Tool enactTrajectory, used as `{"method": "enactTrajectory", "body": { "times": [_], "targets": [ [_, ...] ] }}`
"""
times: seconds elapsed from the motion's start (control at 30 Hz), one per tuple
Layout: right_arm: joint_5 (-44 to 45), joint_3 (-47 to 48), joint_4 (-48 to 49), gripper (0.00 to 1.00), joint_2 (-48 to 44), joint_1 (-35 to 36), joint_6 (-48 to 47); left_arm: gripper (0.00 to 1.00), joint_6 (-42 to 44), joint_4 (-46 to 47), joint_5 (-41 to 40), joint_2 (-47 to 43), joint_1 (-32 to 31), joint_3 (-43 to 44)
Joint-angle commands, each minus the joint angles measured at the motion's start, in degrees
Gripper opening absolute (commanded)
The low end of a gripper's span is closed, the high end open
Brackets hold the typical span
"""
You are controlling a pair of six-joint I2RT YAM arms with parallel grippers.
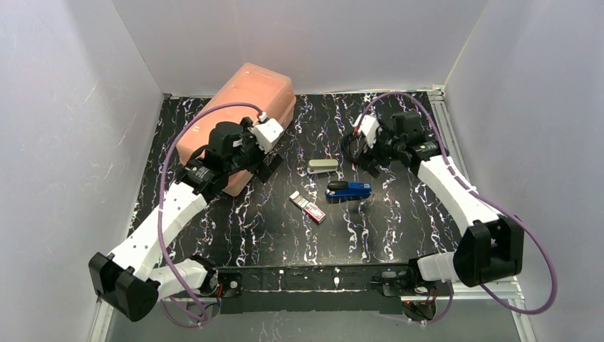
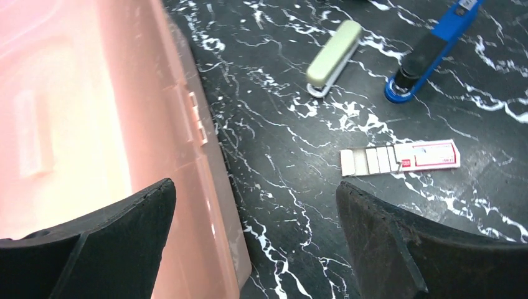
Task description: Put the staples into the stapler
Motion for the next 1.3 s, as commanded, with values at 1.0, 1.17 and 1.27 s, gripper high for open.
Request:
{"method": "enactTrajectory", "body": {
  "times": [1.0, 1.17, 1.27],
  "targets": [
    [23.4, 9.6, 6.3, 0.99, -20.4, -1.7, 37.3, 0.98, -19.5, 3.1, -7.0, -25.5, 21.9, -5.3],
    [22.0, 11.1, 4.5, 0.99, -20.9, -2.3, 37.2, 0.98, -18.7, 0.7, -5.1, -27.3, 23.1, -5.3],
    [20.1, 12.5, 3.1, 0.99, -21.4, -2.8, 37.7, 0.98, -17.3, -1.4, -3.5, -28.4, 23.6, -4.8]
  ]
}}
